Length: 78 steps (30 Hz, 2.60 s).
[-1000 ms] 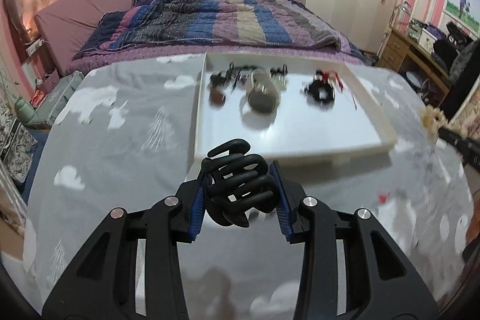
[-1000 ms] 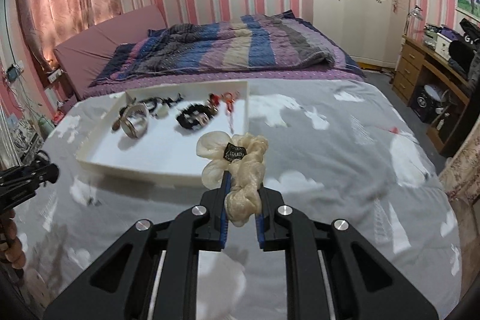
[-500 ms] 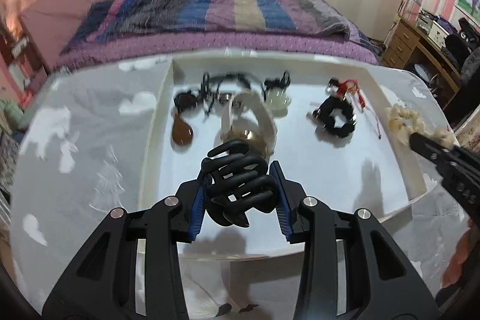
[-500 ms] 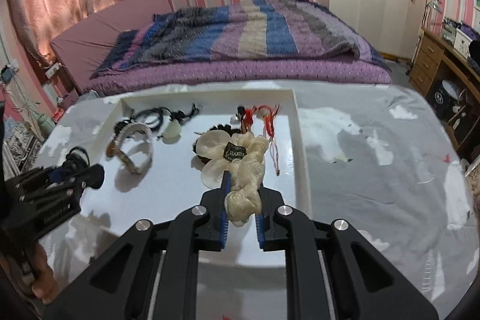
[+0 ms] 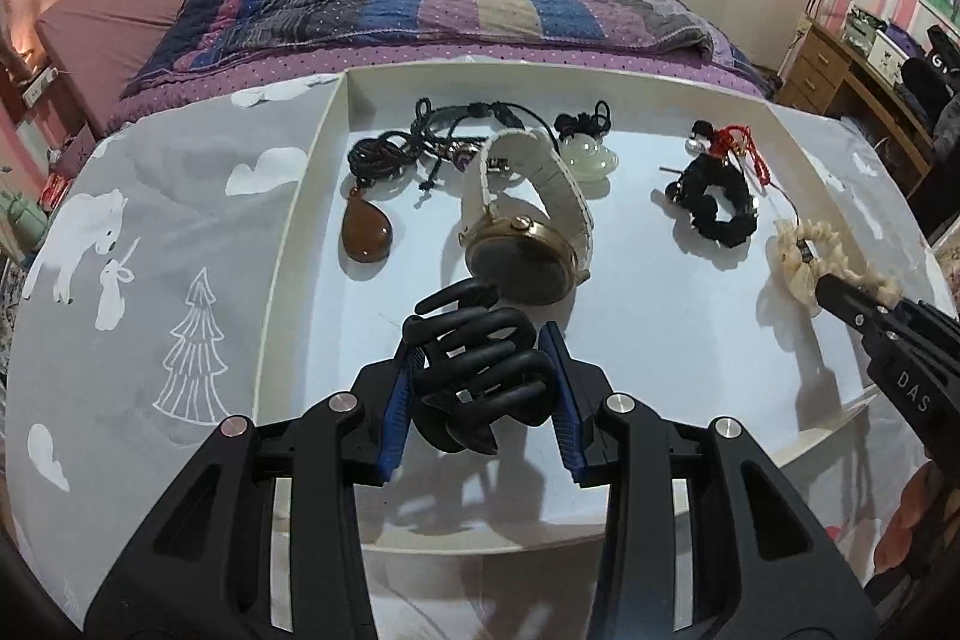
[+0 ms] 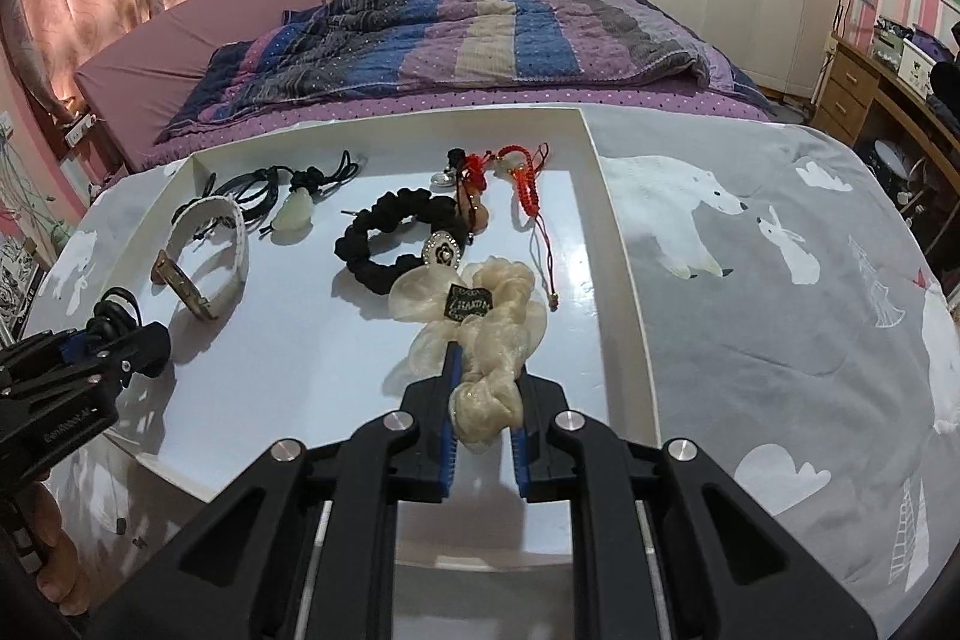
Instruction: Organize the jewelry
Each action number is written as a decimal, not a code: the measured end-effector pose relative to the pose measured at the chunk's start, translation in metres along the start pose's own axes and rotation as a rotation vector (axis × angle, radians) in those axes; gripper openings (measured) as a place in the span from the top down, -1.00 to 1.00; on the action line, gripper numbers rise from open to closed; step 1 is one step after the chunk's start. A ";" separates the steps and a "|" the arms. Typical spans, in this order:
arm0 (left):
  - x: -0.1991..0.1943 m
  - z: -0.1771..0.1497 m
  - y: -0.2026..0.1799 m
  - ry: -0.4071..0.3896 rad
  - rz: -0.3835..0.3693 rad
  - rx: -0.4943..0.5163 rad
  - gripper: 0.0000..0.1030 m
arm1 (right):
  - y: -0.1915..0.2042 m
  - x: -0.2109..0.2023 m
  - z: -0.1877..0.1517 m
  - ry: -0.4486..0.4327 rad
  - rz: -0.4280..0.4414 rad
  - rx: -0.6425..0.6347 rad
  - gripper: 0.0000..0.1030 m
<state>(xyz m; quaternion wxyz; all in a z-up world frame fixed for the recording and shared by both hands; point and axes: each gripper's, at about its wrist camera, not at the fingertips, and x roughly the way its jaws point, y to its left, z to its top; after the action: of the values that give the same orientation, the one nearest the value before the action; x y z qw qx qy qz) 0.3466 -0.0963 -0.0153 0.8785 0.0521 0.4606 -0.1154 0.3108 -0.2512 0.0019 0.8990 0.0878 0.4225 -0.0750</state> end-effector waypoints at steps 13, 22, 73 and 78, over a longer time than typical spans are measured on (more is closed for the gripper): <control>0.009 -0.002 -0.015 -0.015 0.039 0.042 0.24 | 0.011 0.010 -0.004 0.023 -0.002 -0.026 0.72; 0.015 -0.001 -0.010 -0.011 0.040 0.027 0.24 | 0.012 0.014 -0.005 0.032 -0.003 -0.031 0.71; -0.203 -0.100 0.000 -0.295 0.171 -0.033 -0.94 | 0.027 -0.209 -0.080 -0.286 -0.065 -0.056 -0.95; -0.217 -0.142 0.004 -0.318 0.174 -0.078 -0.94 | 0.030 -0.218 -0.106 -0.282 -0.067 -0.082 -0.95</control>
<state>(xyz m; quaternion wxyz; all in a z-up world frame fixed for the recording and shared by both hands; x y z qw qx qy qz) 0.1150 -0.0305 0.0816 0.9483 0.0387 0.3137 -0.0275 0.1002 -0.1848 0.1060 0.9492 0.0255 0.2975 -0.0990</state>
